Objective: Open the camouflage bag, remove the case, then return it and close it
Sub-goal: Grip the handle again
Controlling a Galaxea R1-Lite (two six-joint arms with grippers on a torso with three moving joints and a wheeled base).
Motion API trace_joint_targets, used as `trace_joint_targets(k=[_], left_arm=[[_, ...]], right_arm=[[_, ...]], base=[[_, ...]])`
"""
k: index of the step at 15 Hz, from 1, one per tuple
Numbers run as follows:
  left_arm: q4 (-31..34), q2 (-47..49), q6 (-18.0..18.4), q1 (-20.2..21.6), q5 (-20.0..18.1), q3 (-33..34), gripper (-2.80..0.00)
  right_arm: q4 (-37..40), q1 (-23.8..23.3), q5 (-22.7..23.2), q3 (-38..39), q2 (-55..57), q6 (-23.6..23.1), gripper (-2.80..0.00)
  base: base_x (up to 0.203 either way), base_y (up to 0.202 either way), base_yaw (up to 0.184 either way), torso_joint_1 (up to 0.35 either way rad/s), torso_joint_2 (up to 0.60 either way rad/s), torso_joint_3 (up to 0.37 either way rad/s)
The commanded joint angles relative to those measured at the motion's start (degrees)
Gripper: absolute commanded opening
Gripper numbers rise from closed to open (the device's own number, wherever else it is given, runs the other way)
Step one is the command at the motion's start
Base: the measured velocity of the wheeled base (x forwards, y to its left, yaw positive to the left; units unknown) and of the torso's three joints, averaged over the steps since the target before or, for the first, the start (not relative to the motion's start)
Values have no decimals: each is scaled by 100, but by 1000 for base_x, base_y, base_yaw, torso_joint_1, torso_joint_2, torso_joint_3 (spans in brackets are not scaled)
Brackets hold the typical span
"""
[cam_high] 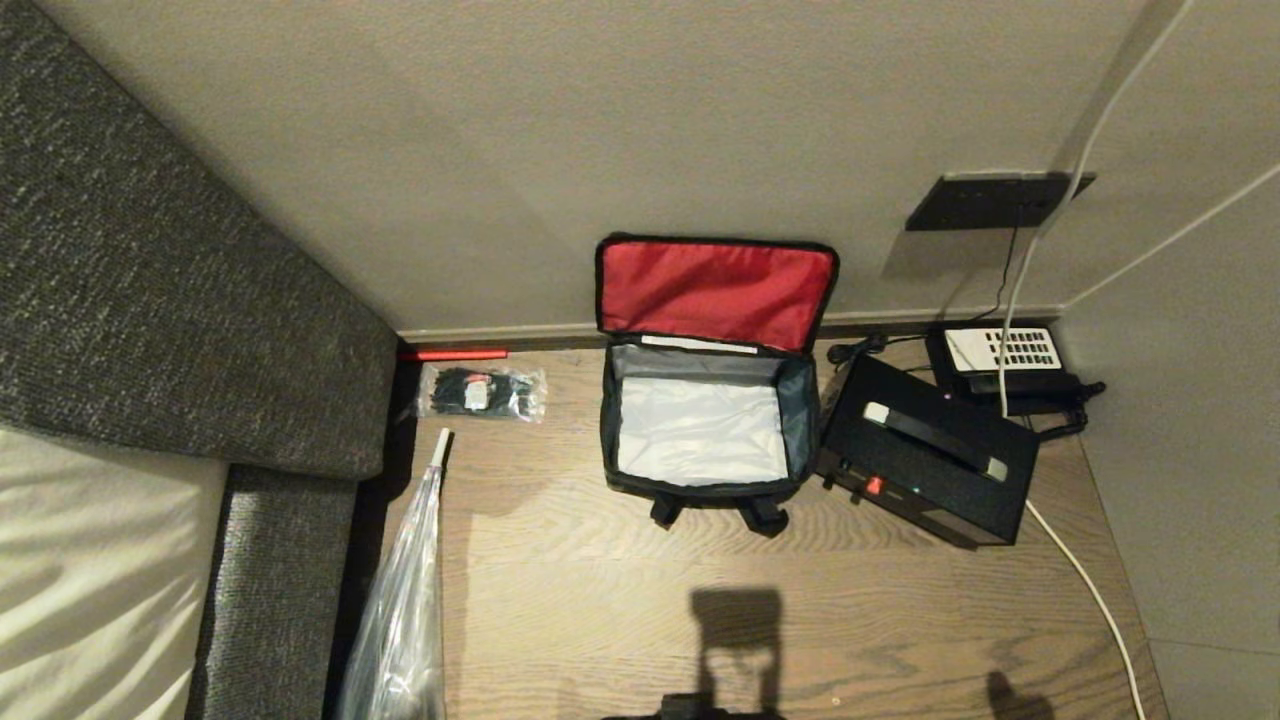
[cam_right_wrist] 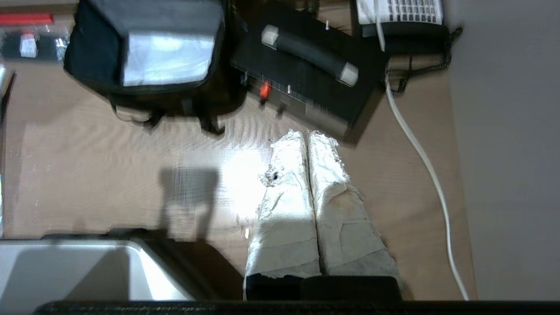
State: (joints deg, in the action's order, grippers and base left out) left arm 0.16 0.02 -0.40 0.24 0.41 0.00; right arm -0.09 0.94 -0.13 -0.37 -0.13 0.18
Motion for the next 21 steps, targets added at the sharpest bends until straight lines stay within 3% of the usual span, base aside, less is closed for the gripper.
trace_joint_targets(k=[1,5,7,11,14,21], left_arm=[[2,-9,-11,2,2,18,-280],[2,-2,-10,2,2,18,-280],[2,-11,-4,2,2,18,-280],[2,-2,-12,2,2,18,-280],[2,-2,-11,2,2,18,-280],[2,-2,-11,2,2,18,-280]], right_arm=[[284,2,-20,-621,-10,7,-280],[3499,2,173,-3447,-2,18,-280],[4880,-1,377,-4072,206,26,-280],[5294,409,503,-5045,2671,676,-280],[4414,721,538,-5483,5004,1165,-280],[-79,791,860,-5031,8950,1623,-280]], base=[[0,0,0,0,0,0],[0,0,0,0,0,0],[0,0,0,0,0,0],[0,0,0,0,0,0],[0,0,0,0,0,0],[0,0,0,0,0,0]])
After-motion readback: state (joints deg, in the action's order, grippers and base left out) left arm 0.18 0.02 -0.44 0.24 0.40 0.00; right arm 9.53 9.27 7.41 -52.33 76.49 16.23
